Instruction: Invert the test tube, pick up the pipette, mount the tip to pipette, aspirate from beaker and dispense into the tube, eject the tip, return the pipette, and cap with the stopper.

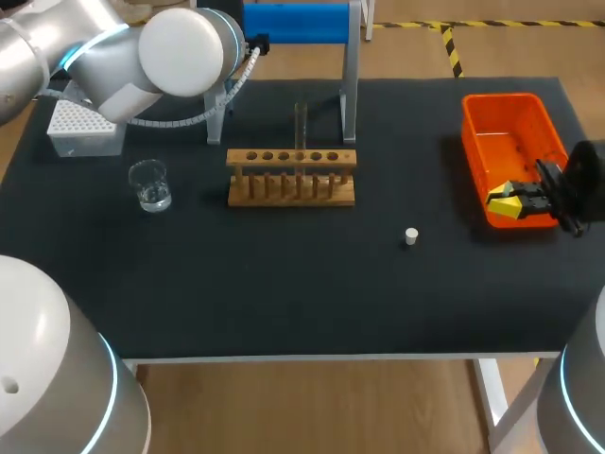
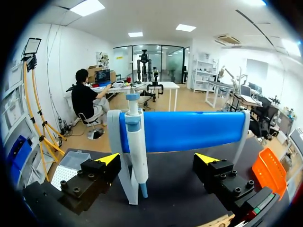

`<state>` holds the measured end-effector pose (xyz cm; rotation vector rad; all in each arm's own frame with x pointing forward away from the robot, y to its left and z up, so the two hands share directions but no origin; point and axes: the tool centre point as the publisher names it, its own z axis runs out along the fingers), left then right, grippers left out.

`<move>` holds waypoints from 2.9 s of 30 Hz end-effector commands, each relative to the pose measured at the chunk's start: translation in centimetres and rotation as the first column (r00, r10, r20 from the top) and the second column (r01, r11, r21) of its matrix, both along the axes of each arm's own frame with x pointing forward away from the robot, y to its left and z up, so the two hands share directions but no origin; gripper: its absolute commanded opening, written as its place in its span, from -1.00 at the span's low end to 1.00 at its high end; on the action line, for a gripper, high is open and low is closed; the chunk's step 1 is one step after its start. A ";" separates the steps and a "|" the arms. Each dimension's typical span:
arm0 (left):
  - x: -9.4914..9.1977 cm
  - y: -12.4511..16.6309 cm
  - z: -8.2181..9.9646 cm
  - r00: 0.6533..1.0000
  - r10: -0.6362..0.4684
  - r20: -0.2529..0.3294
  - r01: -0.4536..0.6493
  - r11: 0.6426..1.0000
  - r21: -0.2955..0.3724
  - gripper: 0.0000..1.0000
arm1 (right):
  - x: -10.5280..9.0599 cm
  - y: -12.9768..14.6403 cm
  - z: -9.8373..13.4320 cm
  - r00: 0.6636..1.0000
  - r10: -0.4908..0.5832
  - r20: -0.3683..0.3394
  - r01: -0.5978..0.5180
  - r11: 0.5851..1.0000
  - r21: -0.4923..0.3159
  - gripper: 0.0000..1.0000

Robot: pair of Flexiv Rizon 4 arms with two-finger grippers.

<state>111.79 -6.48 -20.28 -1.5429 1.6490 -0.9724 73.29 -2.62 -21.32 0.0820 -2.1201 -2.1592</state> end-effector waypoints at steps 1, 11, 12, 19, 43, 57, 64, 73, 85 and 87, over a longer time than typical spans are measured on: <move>0.4 0.1 0.0 1.000 0.003 -0.001 -0.003 1.000 0.001 1.00 | -0.1 -0.1 0.0 1.000 0.001 0.001 -0.001 1.000 0.000 -1.00; 1.5 0.8 0.3 1.000 0.012 0.018 -0.012 1.000 0.009 0.57 | -0.1 -0.1 0.0 1.000 0.001 0.001 -0.001 1.000 0.000 -1.00; 1.6 0.8 0.3 1.000 0.013 0.019 -0.014 1.000 0.010 0.58 | -0.1 -0.1 0.0 1.000 0.001 0.001 -0.001 1.000 0.000 -1.00; 2.1 0.9 0.2 1.000 0.018 0.020 -0.019 1.000 0.015 0.62 | -0.1 -0.1 0.0 1.000 0.001 0.001 -0.001 1.000 0.000 -1.00; 3.6 1.6 0.4 0.999 0.040 0.032 -0.040 0.999 0.026 0.22 | -0.1 -0.1 0.0 1.000 0.001 0.001 -0.001 1.000 0.000 -1.00; 4.1 2.0 0.0 0.998 0.053 0.017 -0.053 0.998 0.033 0.17 | -0.1 -0.1 0.0 1.000 0.001 0.001 -0.001 1.000 0.000 -1.00; 4.7 1.8 -0.2 0.999 0.051 0.015 -0.052 0.998 0.033 0.15 | -0.1 -0.1 0.0 1.000 0.001 0.001 -0.001 1.000 0.000 -1.00; 5.0 2.0 -0.5 0.998 0.062 0.010 -0.062 0.998 0.030 0.14 | -0.1 -0.1 0.0 1.000 0.001 0.001 -0.001 1.000 0.000 -1.00; 5.3 2.2 -0.8 0.997 0.077 0.017 -0.077 0.997 0.018 0.27 | -0.1 -0.1 0.0 1.000 0.001 0.001 -0.001 1.000 0.000 -1.00; 5.3 2.2 -0.9 0.997 0.077 0.017 -0.077 0.997 0.019 0.25 | -0.1 -0.1 0.0 1.000 0.001 0.001 -0.001 1.000 0.000 -1.00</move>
